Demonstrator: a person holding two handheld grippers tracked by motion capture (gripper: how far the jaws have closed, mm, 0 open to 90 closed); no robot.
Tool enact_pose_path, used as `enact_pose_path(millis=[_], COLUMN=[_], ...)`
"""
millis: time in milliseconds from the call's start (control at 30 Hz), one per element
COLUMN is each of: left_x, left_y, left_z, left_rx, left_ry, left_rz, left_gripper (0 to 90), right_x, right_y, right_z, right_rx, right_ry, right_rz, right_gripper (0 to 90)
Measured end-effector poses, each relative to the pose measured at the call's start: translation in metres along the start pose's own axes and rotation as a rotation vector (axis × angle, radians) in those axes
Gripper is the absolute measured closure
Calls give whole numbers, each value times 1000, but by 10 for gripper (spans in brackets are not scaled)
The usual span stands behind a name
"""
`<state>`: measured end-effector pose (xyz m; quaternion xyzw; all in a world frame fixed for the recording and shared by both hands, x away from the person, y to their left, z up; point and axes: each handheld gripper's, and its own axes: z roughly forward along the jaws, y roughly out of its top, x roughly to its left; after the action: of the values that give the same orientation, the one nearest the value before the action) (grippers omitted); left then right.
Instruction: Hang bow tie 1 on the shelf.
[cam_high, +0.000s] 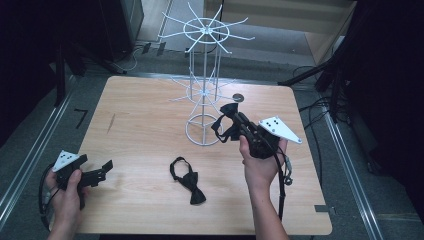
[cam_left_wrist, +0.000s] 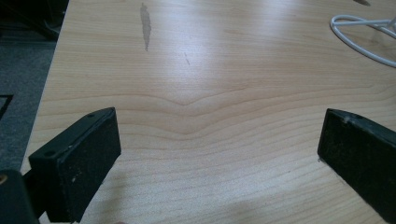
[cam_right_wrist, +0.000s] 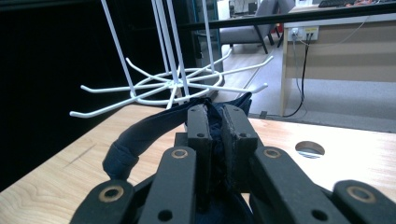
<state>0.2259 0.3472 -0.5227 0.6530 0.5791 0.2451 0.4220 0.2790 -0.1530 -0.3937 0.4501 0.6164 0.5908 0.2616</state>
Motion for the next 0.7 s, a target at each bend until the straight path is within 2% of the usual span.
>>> enact_pose_path(millis=[300,700], left_x=[0,0], left_y=[0,0], left_z=[0,0], left_rx=[1,0], left_ry=[-1,-1], left_rz=[0,-2], left_gripper=[0,0], right_x=[4,4], right_y=[5,5], right_z=[-11,4], right_rx=[-37,-25], right_ry=[7,1], right_rz=[-9,13], right_gripper=[835,835])
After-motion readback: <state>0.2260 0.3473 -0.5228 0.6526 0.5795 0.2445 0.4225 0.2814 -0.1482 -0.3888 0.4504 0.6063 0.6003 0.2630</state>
